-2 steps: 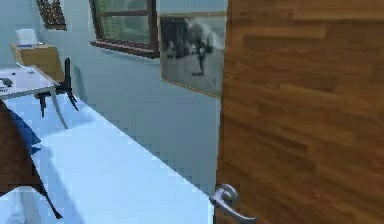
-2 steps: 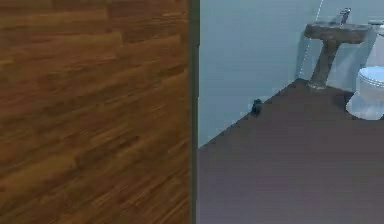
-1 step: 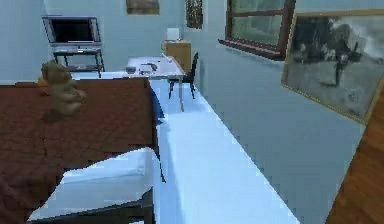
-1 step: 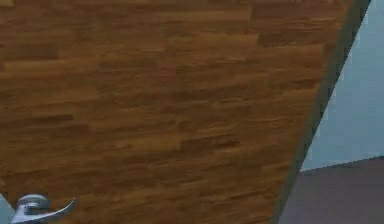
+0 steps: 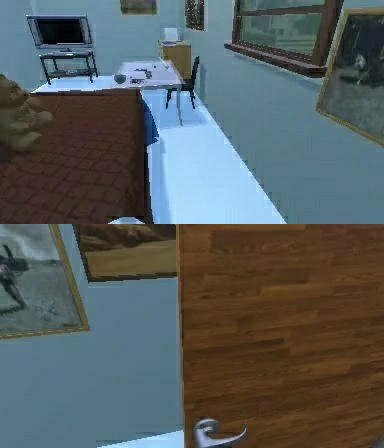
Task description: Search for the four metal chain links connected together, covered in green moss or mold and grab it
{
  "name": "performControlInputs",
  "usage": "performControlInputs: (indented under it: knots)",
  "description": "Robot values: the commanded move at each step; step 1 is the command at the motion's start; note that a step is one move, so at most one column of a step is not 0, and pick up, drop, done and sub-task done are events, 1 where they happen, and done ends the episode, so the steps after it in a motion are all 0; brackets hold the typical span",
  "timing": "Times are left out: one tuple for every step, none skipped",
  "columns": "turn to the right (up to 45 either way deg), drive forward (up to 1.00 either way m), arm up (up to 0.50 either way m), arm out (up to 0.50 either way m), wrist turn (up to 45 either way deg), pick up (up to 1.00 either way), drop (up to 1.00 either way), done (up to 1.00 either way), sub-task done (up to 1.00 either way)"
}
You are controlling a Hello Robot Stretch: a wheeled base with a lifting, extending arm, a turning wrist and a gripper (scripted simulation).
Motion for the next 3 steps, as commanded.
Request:
performControlInputs:
  knots:
    - [24.0,0.00,0.00,0.00,0.0,0.00,0.00,0.00,0.00]
    - [0.0,0.30,0.00,0.00,0.0,0.00,0.00,0.00,0.00]
    - [-30.0,0.00,0.00,0.00,0.0,0.00,0.00,0.00,0.00]
